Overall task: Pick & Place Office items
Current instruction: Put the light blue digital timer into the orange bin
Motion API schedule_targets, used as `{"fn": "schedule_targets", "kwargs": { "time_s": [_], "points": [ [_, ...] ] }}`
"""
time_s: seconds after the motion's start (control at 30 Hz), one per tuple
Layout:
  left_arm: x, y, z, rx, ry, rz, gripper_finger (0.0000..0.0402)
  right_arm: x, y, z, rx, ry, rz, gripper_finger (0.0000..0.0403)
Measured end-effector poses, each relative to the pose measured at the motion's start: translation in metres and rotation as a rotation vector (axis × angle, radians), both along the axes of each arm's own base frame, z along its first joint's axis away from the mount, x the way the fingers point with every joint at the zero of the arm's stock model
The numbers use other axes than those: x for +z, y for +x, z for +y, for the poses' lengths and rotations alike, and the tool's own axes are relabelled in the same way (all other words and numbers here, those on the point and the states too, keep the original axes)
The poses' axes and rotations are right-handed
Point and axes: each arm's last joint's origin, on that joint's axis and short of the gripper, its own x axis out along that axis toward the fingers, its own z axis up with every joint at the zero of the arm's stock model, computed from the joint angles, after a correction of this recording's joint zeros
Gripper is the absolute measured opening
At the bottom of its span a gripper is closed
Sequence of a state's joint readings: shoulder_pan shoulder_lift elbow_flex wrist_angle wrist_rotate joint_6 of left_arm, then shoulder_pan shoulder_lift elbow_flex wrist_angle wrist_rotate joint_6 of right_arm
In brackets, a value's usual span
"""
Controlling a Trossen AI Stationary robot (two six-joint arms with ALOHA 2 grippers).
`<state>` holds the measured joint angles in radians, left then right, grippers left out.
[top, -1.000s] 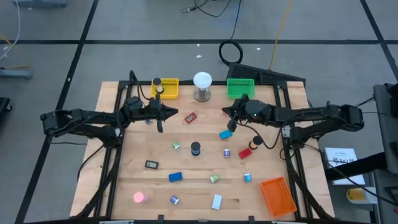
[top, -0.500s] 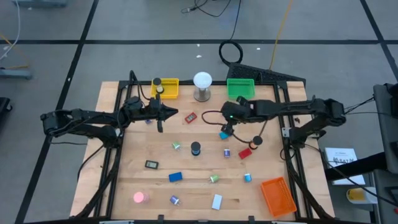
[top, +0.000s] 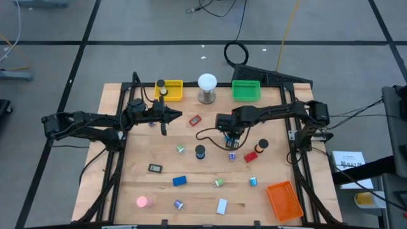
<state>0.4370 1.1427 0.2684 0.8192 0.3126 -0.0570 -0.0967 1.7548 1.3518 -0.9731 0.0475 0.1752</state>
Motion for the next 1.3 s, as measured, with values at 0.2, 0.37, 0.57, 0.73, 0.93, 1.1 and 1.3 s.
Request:
{"fn": "schedule_targets", "kwargs": {
  "time_s": [0.2, 0.37, 0.57, 0.73, 0.93, 1.1, 1.3],
  "points": [
    [0.000, 0.000, 0.000, 0.000, 0.000, 0.000, 0.0031, 0.010, -0.014, 0.004, -0.001, 0.004, 0.067, 0.0093],
    [0.000, 0.000, 0.000, -0.001, 0.000, 0.000, 0.0031, 0.014, -0.014, 0.002, 0.003, -0.031, 0.040, 0.0160],
    [0.000, 0.000, 0.000, 0.000, 0.000, 0.000, 0.0031, -0.001, -0.003, 0.000, 0.128, -0.049, -0.009, 0.0226],
    [0.000, 0.000, 0.000, 0.000, 0.000, 0.000, 0.0031, -0.006, 0.000, -0.012, 0.134, -0.058, -0.012, 0.0268],
    [0.000, 0.000, 0.000, 0.000, 0.000, -0.001, 0.0031, -0.016, 0.006, -0.015, 0.237, -0.066, -0.009, 0.0282],
    [0.000, 0.000, 0.000, 0.000, 0.000, -0.001, 0.0031, -0.026, 0.012, -0.012, 0.318, -0.058, 0.001, 0.0272],
    [0.000, 0.000, 0.000, 0.000, 0.000, -0.001, 0.0031, -0.039, 0.014, -0.012, 0.358, -0.035, 0.047, 0.0261]
  ]
}}
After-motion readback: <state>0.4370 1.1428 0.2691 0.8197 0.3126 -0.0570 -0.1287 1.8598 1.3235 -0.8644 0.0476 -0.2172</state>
